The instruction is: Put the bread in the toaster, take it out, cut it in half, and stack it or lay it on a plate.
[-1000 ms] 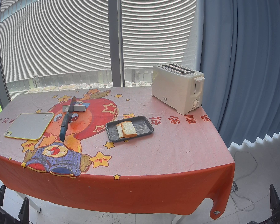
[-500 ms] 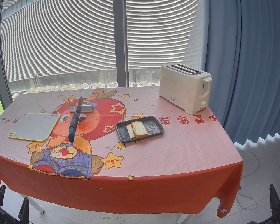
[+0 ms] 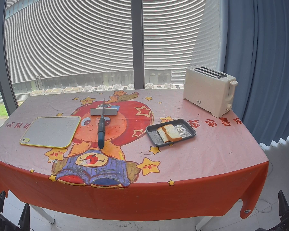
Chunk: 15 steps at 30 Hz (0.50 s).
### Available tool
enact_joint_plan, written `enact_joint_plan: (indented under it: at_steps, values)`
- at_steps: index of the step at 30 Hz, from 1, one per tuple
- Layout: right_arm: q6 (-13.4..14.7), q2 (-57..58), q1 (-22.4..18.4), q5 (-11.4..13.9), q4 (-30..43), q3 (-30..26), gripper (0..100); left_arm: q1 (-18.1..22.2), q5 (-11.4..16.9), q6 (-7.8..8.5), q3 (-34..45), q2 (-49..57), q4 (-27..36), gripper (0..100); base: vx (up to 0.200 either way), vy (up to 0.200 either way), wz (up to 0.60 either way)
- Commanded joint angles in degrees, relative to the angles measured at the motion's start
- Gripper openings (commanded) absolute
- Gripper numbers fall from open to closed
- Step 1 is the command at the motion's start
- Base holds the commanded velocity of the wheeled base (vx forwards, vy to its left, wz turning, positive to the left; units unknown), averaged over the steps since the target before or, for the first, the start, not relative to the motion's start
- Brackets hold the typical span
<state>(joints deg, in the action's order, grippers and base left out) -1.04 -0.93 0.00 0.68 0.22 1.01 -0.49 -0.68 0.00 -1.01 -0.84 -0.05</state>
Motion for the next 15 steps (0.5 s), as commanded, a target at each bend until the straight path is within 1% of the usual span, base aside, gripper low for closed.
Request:
enact_joint_plan:
  at_steps: [1,8,15]
  values:
    - [0.0,0.8,0.0,0.0,0.0,-0.9,100,0.0,0.0,0.0,1.0,0.8,0.0,100,0.0,0.2,0.0]
    - [0.0,0.8,0.0,0.0,0.0,-0.9,100,0.0,0.1,0.09,1.0,0.8,0.0,100,0.0,0.2,0.0]
    - [0.0,0.8,0.0,0.0,0.0,-0.9,100,0.0,0.1,0.09,1.0,0.8,0.0,100,0.0,0.0,0.0]
